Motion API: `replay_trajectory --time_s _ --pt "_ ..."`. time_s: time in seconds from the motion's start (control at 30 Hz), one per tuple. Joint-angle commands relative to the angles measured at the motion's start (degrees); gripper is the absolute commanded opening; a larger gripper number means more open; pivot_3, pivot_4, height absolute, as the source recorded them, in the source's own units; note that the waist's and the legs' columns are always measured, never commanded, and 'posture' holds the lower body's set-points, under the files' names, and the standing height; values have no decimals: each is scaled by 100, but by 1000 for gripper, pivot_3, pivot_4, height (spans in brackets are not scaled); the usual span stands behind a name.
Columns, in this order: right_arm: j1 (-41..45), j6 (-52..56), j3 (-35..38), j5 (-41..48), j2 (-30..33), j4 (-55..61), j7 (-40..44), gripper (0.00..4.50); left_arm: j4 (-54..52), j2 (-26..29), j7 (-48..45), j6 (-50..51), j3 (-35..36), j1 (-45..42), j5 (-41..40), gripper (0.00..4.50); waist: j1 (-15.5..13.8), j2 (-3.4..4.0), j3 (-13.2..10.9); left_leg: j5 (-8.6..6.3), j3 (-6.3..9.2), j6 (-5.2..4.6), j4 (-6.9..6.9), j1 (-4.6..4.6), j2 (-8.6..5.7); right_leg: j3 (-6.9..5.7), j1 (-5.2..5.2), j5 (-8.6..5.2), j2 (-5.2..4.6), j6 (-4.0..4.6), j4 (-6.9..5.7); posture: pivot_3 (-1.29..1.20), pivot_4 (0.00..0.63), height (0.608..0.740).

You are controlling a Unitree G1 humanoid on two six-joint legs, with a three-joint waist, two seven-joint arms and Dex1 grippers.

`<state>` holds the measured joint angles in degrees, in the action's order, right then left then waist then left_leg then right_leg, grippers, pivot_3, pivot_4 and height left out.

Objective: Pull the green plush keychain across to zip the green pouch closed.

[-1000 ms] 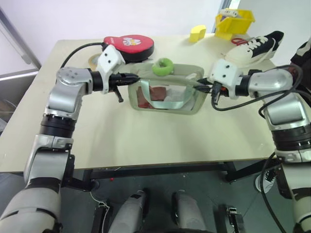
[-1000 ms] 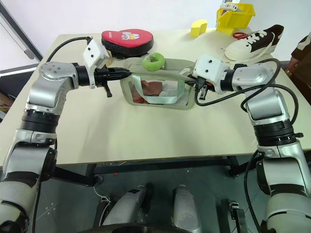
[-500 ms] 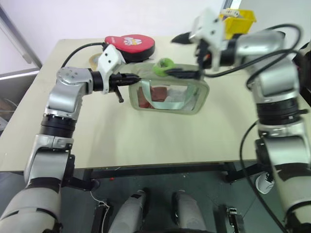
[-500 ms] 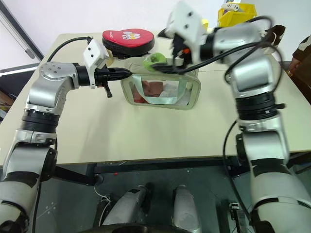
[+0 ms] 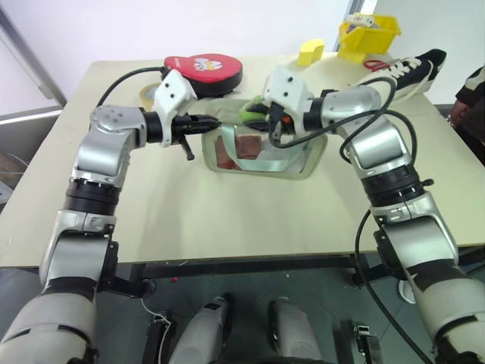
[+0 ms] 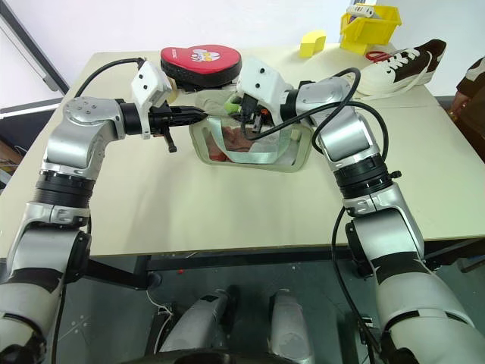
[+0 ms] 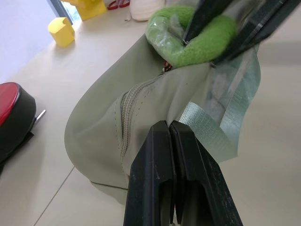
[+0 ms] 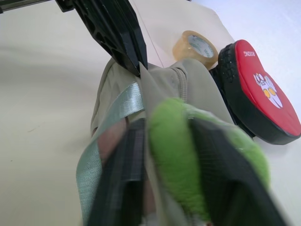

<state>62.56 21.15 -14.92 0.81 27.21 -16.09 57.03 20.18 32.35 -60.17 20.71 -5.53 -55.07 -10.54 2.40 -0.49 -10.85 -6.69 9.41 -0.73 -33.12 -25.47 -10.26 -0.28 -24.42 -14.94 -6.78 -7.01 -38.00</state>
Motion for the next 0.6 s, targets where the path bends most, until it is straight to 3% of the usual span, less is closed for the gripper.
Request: replay_trajectory --time_s 0.03,0.2,0.33,0.5,0.6 --pt "180 201 237 100 105 234 4 44 -57 -49 12 -27 14 -87 1 0 -5 0 0 0 0 0 0 0 0 0 0 0 0 0 0 0 150 740" --pt "319 728 564 305 414 462 43 44 -31 -71 23 -51 5 -95 14 0 -22 0 0 0 0 0 0 -1 0 0 0 0 0 0 0 0 150 740" --pt "314 808 799 149 1009 538 -120 44 -52 -71 22 -70 -6 -51 25 0 -49 0 0 -1 0 0 1 -2 0 0 0 0 -3 0 1 0 150 740" --pt "-297 -14 638 -752 2144 516 -524 44 -112 -41 3 -32 8 4 8 0 -145 0 0 -2 -3 1 2 -4 0 0 0 -2 -7 0 6 0 150 740" --pt "-809 -148 767 -990 2497 528 -849 44 -145 -24 6 -8 10 35 -3 0 -143 0 0 -2 -7 0 3 -4 0 1 -1 -2 -11 0 9 0 150 740"
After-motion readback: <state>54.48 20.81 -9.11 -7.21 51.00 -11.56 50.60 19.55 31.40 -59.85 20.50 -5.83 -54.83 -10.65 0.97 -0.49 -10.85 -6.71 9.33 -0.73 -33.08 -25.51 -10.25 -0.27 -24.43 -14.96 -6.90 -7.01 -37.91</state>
